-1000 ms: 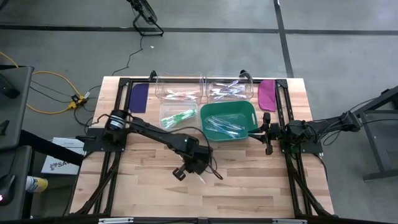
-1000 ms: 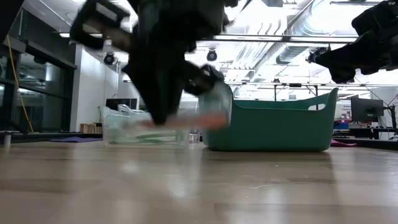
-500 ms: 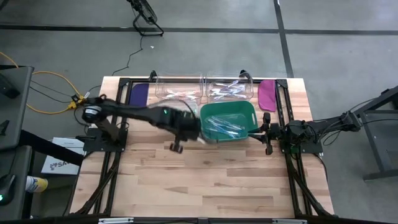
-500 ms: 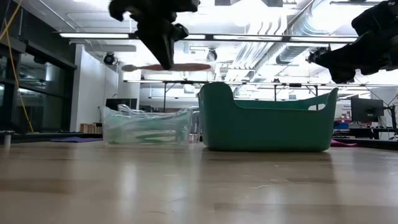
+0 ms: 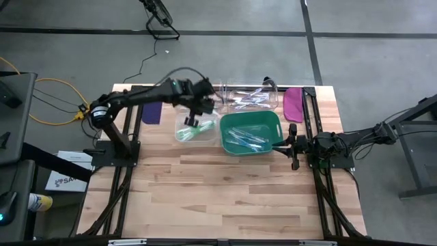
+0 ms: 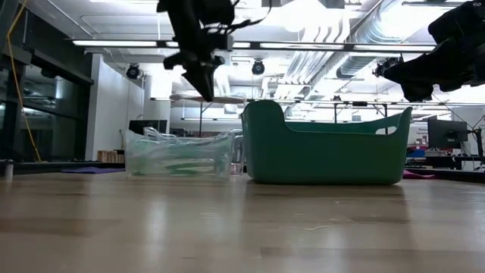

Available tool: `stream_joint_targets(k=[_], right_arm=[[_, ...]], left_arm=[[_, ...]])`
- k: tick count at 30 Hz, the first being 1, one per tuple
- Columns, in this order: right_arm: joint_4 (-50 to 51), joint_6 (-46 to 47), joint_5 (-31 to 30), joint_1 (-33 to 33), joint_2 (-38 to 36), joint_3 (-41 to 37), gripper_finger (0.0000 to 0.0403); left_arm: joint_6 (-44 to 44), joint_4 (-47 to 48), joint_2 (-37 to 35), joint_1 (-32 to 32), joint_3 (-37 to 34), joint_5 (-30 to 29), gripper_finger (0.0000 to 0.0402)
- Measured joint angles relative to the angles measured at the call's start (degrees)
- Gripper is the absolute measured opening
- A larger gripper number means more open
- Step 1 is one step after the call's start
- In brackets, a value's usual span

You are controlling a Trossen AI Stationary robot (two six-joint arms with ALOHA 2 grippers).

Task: Pick & Place Toothbrushes
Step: Put the orange toothbrush into the left transparent bin, then return to Home Position

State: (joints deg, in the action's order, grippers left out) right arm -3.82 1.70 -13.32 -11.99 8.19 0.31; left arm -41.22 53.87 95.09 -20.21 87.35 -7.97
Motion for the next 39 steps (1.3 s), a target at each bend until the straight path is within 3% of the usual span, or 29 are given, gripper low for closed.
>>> stream_joint_targets(k=[4, 10, 22, 34, 39], right_arm=[[0.0, 0.0, 0.0, 0.0, 0.0, 0.0, 0.0052], [0.0, 0.0, 0.0, 0.0, 0.0, 0.0, 0.0052], [0.0, 0.0, 0.0, 0.0, 0.0, 0.0, 0.0052], [0.0, 0.0, 0.0, 0.0, 0.0, 0.0, 0.0052], [0.0, 0.0, 0.0, 0.0, 0.0, 0.0, 0.0052]], left_arm=[[-3.4, -4.1, 0.4, -6.8, -0.1, 2.8, 0.002], [-1.7, -9.7, 2.9, -14.9, -2.7, 7.3, 0.002], [-0.2, -13.7, 7.3, -20.3, -6.7, 12.3, 0.0026], [-0.7, -14.6, 7.5, -20.6, -6.7, 12.4, 0.0165], [-0.6, -14.0, 6.8, -18.5, -6.6, 11.6, 0.019]])
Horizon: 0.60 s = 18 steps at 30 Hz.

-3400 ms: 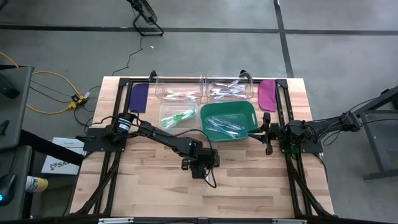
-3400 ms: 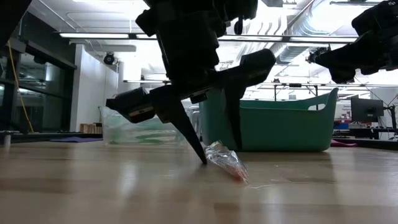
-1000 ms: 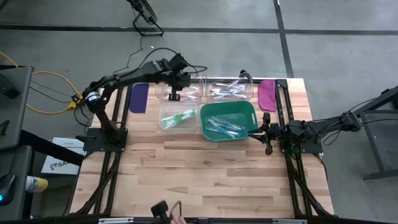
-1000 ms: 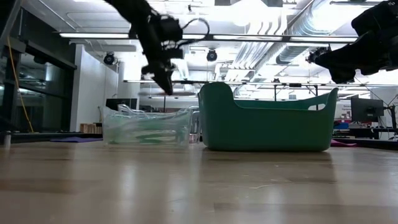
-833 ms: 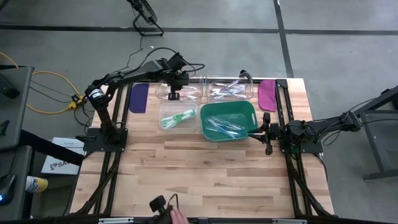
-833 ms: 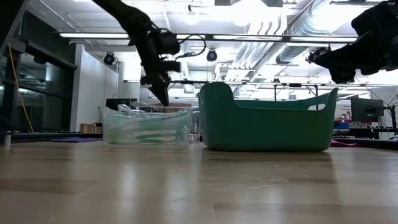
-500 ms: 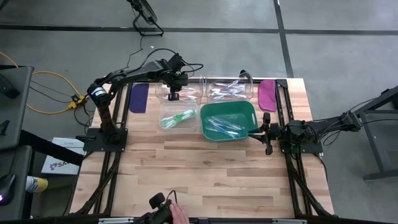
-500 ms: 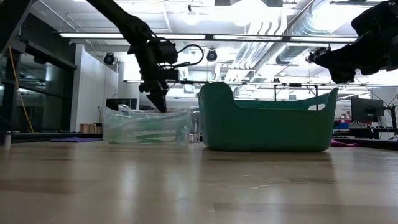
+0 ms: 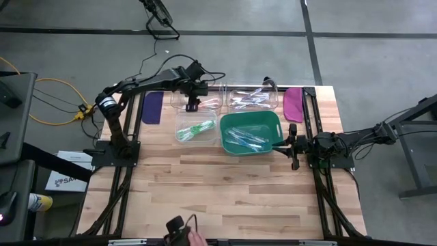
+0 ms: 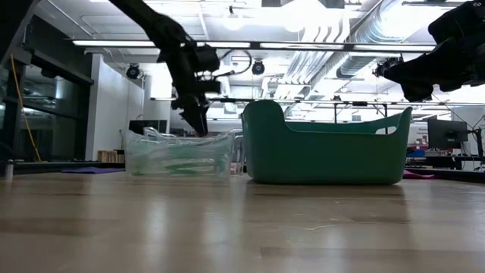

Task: Pick & Place Toothbrushes
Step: Return to Home Position

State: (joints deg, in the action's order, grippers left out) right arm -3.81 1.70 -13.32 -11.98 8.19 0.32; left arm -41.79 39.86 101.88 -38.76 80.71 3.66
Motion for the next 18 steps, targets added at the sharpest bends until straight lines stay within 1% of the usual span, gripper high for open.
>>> stream_joint_targets(k=[4, 8, 10, 13, 18], right_arm=[[0.0, 0.0, 0.0, 0.0, 0.0, 0.0, 0.0052], [0.0, 0.0, 0.0, 0.0, 0.0, 0.0, 0.0052], [0.0, 0.0, 0.0, 0.0, 0.0, 0.0, 0.0052], [0.0, 0.0, 0.0, 0.0, 0.0, 0.0, 0.0052], [0.0, 0.0, 0.0, 0.0, 0.0, 0.0, 0.0052]], left_arm=[[0.0, -0.2, -3.3, 3.2, 0.0, 0.0, 0.0188], [-0.1, -0.3, -7.5, 7.8, 0.0, 0.2, 0.018], [-0.4, -2.7, -10.4, 10.7, -1.7, 1.1, 0.0174], [0.3, -11.4, -15.2, 15.6, -8.0, 2.3, 0.0167], [6.2, -30.6, -24.5, 23.9, -23.8, 3.1, 0.0161]])
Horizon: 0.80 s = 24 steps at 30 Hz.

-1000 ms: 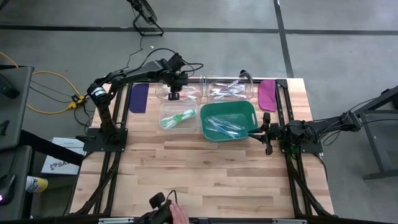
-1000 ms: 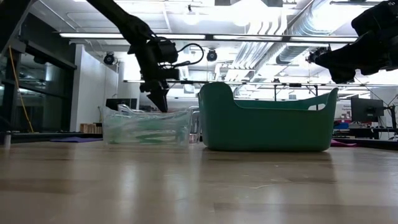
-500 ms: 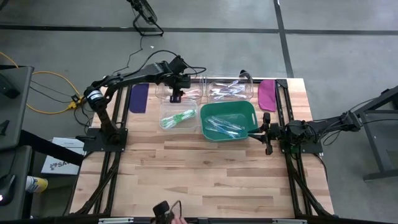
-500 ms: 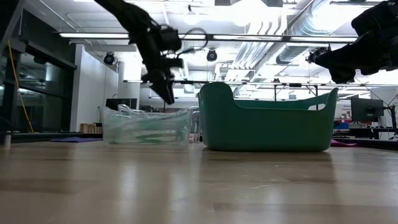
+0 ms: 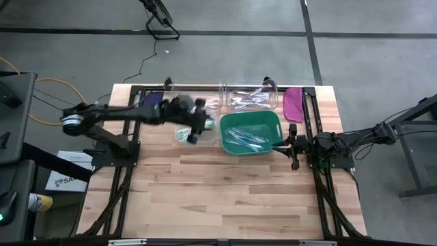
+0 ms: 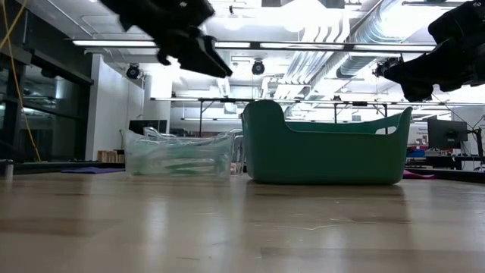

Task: Pick & Place Toothbrushes
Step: Return to Home Position

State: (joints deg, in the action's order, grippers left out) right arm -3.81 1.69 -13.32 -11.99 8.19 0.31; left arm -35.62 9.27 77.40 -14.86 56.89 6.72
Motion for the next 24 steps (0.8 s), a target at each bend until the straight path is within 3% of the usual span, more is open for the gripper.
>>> stream_joint_targets(k=[3, 9, 17, 24], right_arm=[[0.0, 0.0, 0.0, 0.0, 0.0, 0.0, 0.0052], [0.0, 0.0, 0.0, 0.0, 0.0, 0.0, 0.0052], [0.0, 0.0, 0.0, 0.0, 0.0, 0.0, 0.0052], [0.0, 0.0, 0.0, 0.0, 0.0, 0.0, 0.0052]], left_arm=[[3.6, -10.6, -4.0, 4.6, -8.9, -0.2, 0.0161], [8.3, -20.1, -10.3, 11.5, -21.5, -4.7, 0.0161], [18.6, -32.6, -22.4, 12.3, -35.7, -5.8, 0.0161], [19.5, -33.1, -36.5, 12.3, -44.5, -3.0, 0.0161]])
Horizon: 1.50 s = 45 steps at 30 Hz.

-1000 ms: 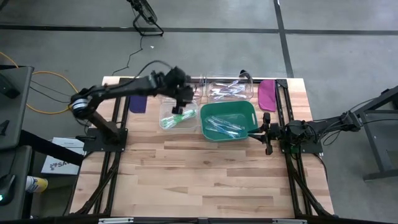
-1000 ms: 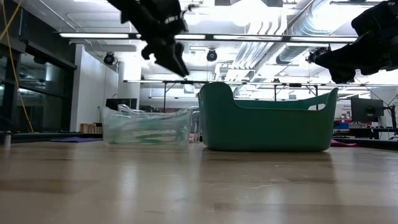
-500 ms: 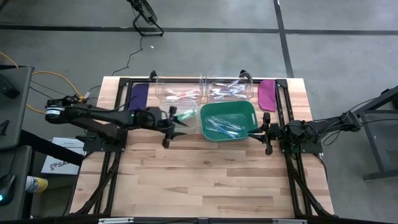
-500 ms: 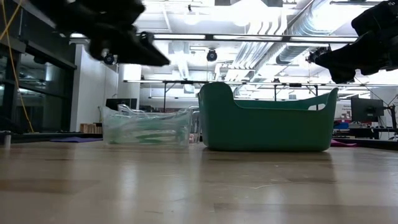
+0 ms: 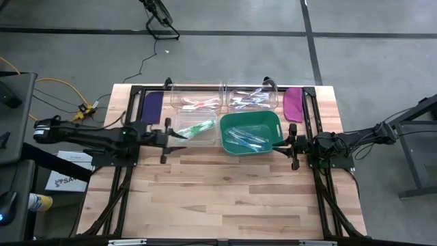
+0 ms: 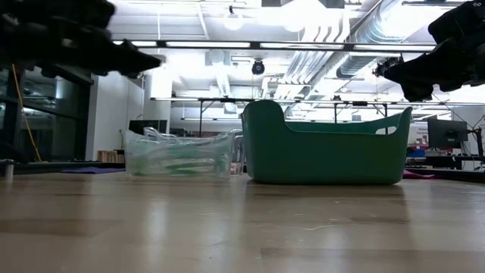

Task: Pick & Place Toothbrushes
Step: Return to Home Position

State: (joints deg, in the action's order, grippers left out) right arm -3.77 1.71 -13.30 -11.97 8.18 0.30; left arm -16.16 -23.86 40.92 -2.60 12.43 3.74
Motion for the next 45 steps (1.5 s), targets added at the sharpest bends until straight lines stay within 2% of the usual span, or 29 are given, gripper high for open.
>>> stream_joint_targets(k=[6, 14, 28, 34, 45], right_arm=[[0.0, 0.0, 0.0, 0.0, 0.0, 0.0, 0.0052], [0.0, 0.0, 0.0, 0.0, 0.0, 0.0, 0.0052], [0.1, 0.0, 0.0, 0.0, 0.0, 0.0, 0.0052], [0.1, 0.0, 0.0, 0.0, 0.0, 0.0, 0.0052], [0.1, 0.0, 0.0, 0.0, 0.0, 0.0, 0.0052]], left_arm=[[0.2, 1.6, -12.5, 0.0, -6.3, 3.2, 0.0161], [-0.6, 9.0, -23.1, 0.0, -9.0, 3.2, 0.0161], [-3.2, 15.2, -34.1, 0.0, -11.2, 3.3, 0.0161], [-6.2, 23.1, -41.0, 0.0, -11.3, 3.3, 0.0161], [-6.1, 23.0, -40.6, 0.0, -11.4, 3.1, 0.0161]])
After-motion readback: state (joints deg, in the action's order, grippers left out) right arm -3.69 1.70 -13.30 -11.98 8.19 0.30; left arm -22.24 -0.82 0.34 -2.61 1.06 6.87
